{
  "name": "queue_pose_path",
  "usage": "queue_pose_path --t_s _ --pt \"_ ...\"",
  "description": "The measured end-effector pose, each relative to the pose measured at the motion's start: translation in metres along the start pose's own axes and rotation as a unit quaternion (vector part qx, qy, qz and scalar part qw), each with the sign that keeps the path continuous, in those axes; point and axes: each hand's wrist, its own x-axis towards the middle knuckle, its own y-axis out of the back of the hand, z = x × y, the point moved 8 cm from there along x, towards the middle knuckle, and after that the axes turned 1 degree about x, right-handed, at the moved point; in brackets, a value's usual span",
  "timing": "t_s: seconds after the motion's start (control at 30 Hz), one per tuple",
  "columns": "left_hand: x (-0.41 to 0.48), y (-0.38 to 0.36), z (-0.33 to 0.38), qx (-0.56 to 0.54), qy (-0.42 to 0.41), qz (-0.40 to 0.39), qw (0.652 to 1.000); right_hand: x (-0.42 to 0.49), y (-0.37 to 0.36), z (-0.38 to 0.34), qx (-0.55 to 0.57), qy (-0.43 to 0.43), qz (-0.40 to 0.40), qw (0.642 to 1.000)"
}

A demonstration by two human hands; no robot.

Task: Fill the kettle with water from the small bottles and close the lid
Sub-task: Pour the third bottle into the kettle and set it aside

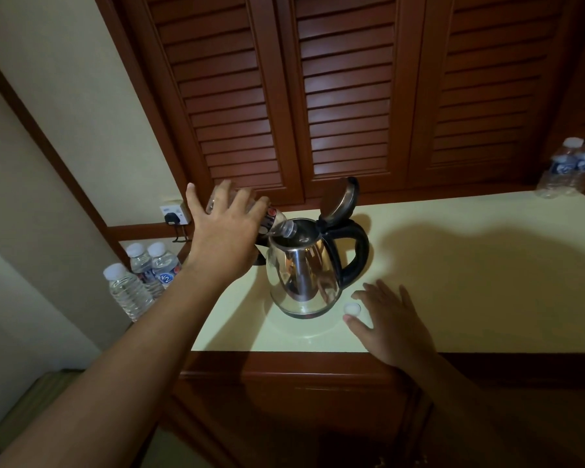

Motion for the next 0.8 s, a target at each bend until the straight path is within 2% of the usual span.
queue_pose_path --t_s 0.13,0.23,0.33,0.4,0.47,0.53,0.63,0.8 --pt "-0.003 -0.002 -0.005 -0.05 0.025 -0.011 0.998 0.0 -0.001 0.001 0.009 -0.004 -0.006 1.0" --pt "-0.011 -0.013 -0.01 -0.148 0.072 -0.049 0.985 0.0 -0.002 0.002 0.013 -0.008 -0.012 1.0" --pt "-0.028 -0.027 -0.015 -0.322 0.134 -0.067 0.935 0.0 0.0 0.001 0.025 -0.007 -0.004 1.0" --pt "-0.046 -0.031 -0.012 -0.417 0.155 -0.044 0.895 0.001 0.001 0.001 0.035 -0.003 0.004 0.999" --pt "-0.07 -0.028 -0.003 -0.469 0.153 -0.002 0.87 0.002 0.002 0.003 0.053 -0.004 0.012 0.999" --pt "-0.097 -0.029 0.008 -0.496 0.144 0.021 0.856 0.002 0.003 0.002 0.062 0.004 0.014 0.998" --pt "-0.132 -0.041 0.032 -0.524 0.12 -0.004 0.843 0.003 0.004 -0.001 0.078 0.027 0.005 0.997" --pt "-0.161 -0.051 0.071 -0.487 0.041 -0.077 0.869 -0.008 0.019 -0.018 0.202 0.035 0.013 0.979"
